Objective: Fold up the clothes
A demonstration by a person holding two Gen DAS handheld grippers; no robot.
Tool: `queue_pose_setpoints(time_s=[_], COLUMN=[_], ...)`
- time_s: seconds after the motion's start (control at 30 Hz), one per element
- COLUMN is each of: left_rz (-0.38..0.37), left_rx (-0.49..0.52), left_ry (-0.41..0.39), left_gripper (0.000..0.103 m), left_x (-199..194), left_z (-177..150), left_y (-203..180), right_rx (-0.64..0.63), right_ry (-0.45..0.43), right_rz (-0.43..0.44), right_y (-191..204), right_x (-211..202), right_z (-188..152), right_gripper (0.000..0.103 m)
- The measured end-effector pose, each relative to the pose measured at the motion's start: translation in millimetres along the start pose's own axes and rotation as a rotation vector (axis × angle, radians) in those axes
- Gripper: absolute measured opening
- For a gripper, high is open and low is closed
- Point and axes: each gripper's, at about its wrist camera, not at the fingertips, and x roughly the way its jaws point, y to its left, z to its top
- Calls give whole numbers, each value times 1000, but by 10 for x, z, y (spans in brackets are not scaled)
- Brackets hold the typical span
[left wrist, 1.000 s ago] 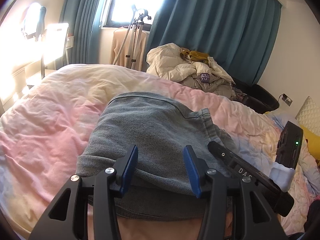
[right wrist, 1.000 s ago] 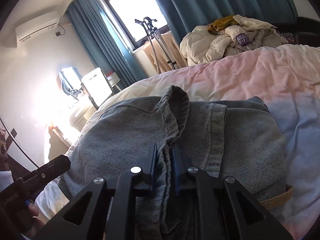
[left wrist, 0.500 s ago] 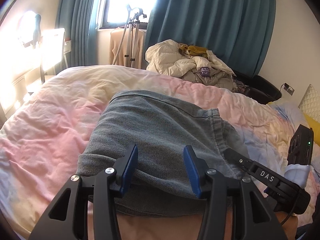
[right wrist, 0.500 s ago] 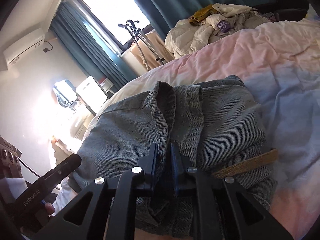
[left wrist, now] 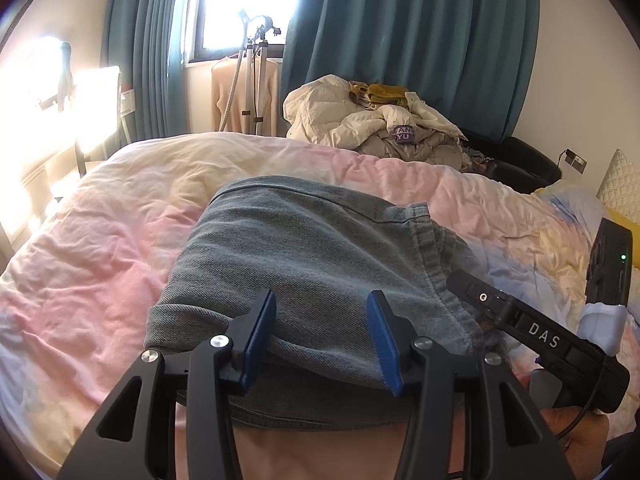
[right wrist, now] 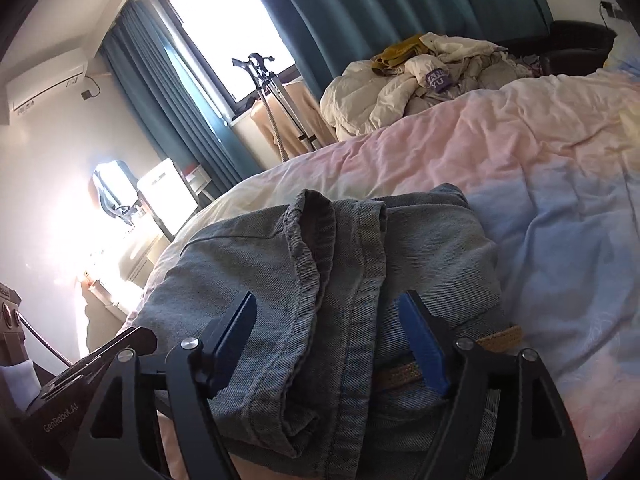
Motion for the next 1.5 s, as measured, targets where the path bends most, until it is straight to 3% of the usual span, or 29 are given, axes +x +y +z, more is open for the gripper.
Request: queue_pose_setpoints(time_s=[0.07, 0.2, 0.3, 0.33, 0.47, 0.67, 0.8, 0.83, 1.13, 1.23, 1.37, 1.5], left_rz=[2, 9, 6, 3, 0, 6, 7, 5, -44, -56, -56, -66], left_rx=[9, 15, -6, -14, -39, -38, -36, -37, -47, -45, -58, -99], left_ry=[1, 2, -1, -3, 3, -1, -8, -14, -82, -79, -55, -23], left_gripper=[48, 48, 48, 48, 48, 48, 48, 48, 48, 48, 48, 51], left_x=[7, 2, -22, -30, -18, -11, -29, -45, -219, -224, -191, -192], left_z=[-5, -13, -3, 0, 5, 11, 29, 37, 130, 155, 184, 247], left_y=[-21, -45, -7, 9, 59, 59, 58, 67, 169, 182, 247, 440], right_rx=[22, -57, -61, -69, -46, 3, -95, -121, -213, -201, -110, -134], right_ry=[67, 81, 65, 63, 111, 103, 108, 103, -46, -20, 97, 75], right_rz=[6, 33, 175, 178, 116, 126, 62, 35, -47, -113, -161, -180], right_y=[-67, 27, 111, 134, 54, -7, 129, 158, 380, 176, -319, -292], right_x=[162, 253, 188, 182, 304, 308, 382, 396, 18, 109, 484, 452], right_z=[-14, -8, 15, 17, -18, 11, 44, 68, 579, 572, 238, 246], right_gripper=[76, 82, 81, 81, 74, 61, 16, 13, 8, 8, 8, 8])
